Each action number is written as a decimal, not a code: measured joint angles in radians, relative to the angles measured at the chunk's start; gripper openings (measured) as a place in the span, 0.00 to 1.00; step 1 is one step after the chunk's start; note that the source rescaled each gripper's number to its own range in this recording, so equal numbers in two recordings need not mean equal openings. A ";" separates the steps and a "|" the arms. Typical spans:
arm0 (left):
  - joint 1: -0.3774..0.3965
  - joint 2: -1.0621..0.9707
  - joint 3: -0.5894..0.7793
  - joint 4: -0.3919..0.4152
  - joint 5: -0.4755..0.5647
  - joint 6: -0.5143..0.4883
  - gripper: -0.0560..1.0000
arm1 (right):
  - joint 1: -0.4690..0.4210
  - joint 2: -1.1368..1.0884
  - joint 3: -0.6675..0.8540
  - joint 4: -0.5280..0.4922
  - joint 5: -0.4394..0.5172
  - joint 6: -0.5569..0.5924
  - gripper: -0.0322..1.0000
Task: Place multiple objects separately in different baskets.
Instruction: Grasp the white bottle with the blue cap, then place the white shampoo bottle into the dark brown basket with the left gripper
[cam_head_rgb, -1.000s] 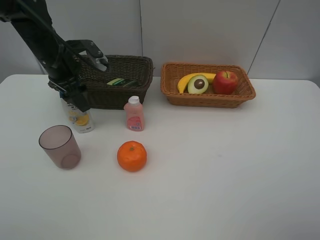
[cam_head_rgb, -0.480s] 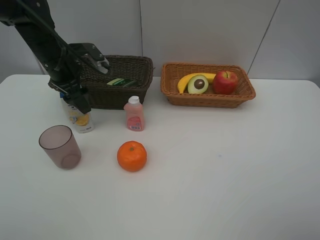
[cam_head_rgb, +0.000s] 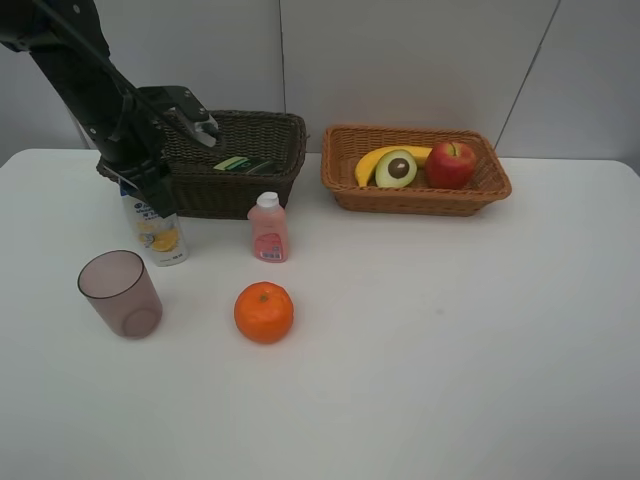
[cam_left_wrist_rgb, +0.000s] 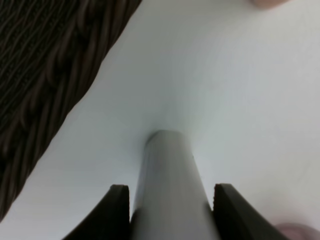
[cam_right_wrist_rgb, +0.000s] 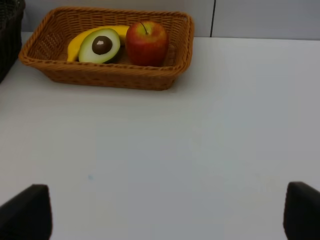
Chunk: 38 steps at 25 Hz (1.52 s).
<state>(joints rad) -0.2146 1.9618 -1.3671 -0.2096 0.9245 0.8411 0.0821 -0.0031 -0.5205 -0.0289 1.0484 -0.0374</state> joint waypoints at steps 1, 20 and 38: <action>0.000 0.000 0.000 0.000 0.000 0.000 0.51 | 0.000 0.000 0.000 0.000 0.000 0.000 0.97; 0.000 0.000 -0.003 0.000 0.004 0.000 0.51 | 0.000 0.000 0.000 0.000 0.000 0.000 0.97; 0.000 0.000 -0.407 0.094 0.310 -0.379 0.50 | 0.000 0.000 0.000 0.000 0.000 0.000 0.97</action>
<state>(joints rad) -0.2146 1.9618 -1.7742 -0.1158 1.2345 0.4620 0.0821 -0.0031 -0.5205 -0.0289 1.0484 -0.0374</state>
